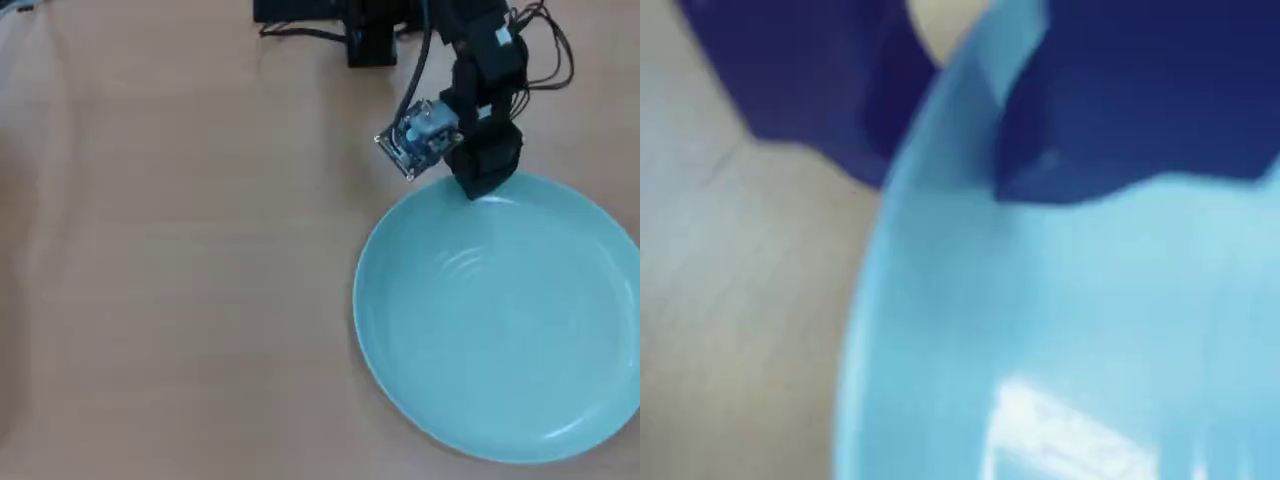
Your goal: Move the green bowl from right to left
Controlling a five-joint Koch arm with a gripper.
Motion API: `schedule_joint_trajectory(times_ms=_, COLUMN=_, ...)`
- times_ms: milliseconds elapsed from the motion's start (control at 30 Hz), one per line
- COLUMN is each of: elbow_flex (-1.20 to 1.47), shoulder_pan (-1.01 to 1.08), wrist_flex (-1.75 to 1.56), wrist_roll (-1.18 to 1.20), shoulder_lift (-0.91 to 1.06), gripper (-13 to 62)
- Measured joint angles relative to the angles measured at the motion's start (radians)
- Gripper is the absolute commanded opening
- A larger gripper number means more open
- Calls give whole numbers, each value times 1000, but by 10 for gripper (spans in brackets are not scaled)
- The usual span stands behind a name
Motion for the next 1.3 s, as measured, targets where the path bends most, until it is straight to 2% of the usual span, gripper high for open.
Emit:
schedule_joint_trajectory(times_ms=433, elbow_flex=0, shoulder_pan=-146, wrist_flex=0, wrist_roll=25, shoulder_lift=0, gripper=-67)
schedule_joint_trajectory(times_ms=1033, elbow_flex=0, shoulder_pan=-173, wrist_flex=0, wrist_roll=25, shoulder_lift=0, gripper=-56)
schedule_joint_trajectory(times_ms=1300, elbow_flex=-37, shoulder_pan=-190, wrist_flex=110, wrist_roll=21, shoulder_lift=0, gripper=113)
